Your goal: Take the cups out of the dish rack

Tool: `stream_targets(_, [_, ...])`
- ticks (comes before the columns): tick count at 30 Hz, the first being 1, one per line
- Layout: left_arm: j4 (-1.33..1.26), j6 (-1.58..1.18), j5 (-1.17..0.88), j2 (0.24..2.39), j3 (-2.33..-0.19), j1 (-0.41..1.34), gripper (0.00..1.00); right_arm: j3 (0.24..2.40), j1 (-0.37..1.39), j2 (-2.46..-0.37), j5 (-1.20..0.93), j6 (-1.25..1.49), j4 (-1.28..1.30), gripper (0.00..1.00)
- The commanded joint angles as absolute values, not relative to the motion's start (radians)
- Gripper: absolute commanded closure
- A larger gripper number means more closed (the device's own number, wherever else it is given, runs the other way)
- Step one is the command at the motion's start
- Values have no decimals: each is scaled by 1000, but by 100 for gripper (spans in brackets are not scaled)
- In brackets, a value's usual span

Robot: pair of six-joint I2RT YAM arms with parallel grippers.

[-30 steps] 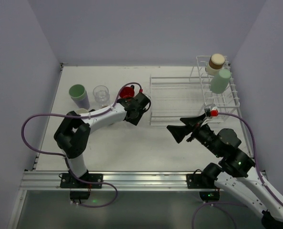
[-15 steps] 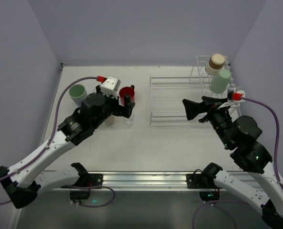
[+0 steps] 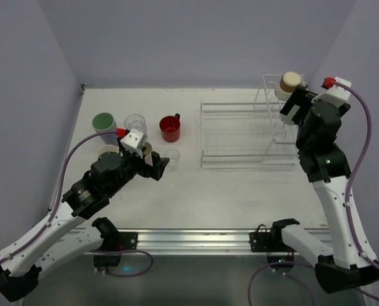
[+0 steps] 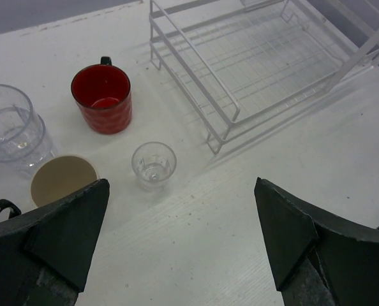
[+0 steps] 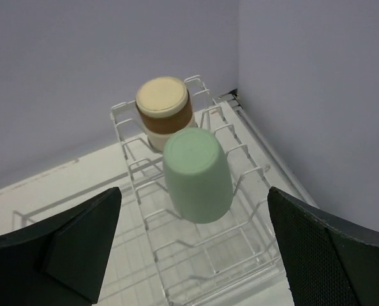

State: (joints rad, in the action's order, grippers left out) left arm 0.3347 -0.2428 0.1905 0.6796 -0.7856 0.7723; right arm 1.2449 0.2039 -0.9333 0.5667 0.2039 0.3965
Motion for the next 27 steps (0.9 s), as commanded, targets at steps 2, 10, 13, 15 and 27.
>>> stream_targets(2, [293, -198, 127, 683, -785, 767, 0, 1327, 109, -1080, 467, 196, 391, 1])
stream_targets(10, [291, -184, 83, 664, -778, 767, 0, 1370, 66, -1224, 414, 218, 374, 1])
stream_targets(13, [290, -181, 80, 663, -778, 765, 0, 1371, 45, -1246, 410, 219, 368, 1])
stream_targets(15, [290, -181, 81, 661, -778, 765, 0, 1371, 34, -1265, 413, 218, 357, 1])
stream_targets(27, [290, -178, 98, 667, -776, 750, 0, 1347, 21, -1292, 385, 238, 311, 23])
